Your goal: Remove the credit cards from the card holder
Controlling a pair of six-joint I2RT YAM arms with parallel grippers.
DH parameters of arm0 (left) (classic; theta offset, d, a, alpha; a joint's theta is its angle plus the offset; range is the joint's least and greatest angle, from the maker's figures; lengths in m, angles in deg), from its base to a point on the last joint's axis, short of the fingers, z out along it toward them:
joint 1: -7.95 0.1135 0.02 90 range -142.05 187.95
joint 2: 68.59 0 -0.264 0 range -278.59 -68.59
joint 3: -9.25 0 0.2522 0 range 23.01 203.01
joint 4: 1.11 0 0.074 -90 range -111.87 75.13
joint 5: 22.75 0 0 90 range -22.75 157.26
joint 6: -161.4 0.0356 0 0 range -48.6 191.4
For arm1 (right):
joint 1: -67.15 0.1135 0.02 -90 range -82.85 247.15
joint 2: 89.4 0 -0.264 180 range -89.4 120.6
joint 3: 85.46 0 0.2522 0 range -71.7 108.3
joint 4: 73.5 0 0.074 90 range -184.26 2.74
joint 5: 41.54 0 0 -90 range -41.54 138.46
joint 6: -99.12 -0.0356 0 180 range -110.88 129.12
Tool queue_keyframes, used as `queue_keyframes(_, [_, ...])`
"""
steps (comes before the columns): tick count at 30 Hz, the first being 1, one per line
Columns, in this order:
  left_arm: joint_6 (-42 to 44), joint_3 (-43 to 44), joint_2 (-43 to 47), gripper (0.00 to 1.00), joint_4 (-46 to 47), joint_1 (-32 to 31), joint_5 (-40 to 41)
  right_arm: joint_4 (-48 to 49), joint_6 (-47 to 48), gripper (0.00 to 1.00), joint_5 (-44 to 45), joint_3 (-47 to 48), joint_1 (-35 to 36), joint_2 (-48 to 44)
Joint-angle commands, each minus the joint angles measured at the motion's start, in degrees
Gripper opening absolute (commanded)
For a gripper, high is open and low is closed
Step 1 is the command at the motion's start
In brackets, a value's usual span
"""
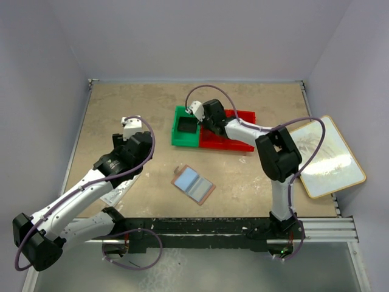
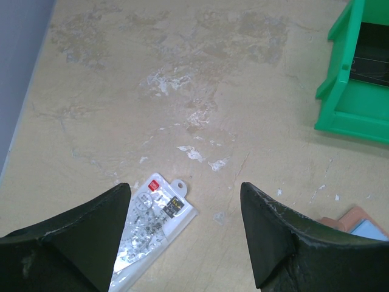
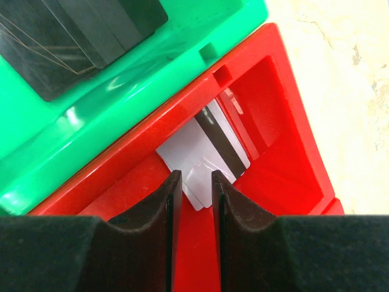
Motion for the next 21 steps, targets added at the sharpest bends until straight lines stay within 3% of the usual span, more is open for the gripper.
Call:
queue_keyframes(1, [1.2, 1.1, -0.2, 0.70, 0.9, 0.4, 0.1, 2.1, -8.2, 0.30, -3.5, -0.5, -0.2, -7.4])
queue_keyframes(4, [1.2, 1.1, -0.2, 0.70, 1.0, 0.3, -0.1, 3.2, -13.9, 0.29, -3.5, -2.0, -0.2, -9.1])
queue_keyframes(12, [1.3, 1.2, -0.4, 0.70, 1.0, 0.3, -0.3, -3.1, -29.7, 0.02, -10.1, -1.2, -0.5, -7.3])
queue_keyframes(17, [1.4, 1.2, -0.4, 0.70, 1.0, 0.3, -0.7, -4.0, -33.8, 0.00, -12.3, -2.1, -0.5, -4.9])
queue_keyframes(21, [1.4, 1.1, -0.4, 0.70, 1.0, 0.3, -0.9, -4.1, -36.3, 0.00, -7.8, -2.5, -0.6, -2.9])
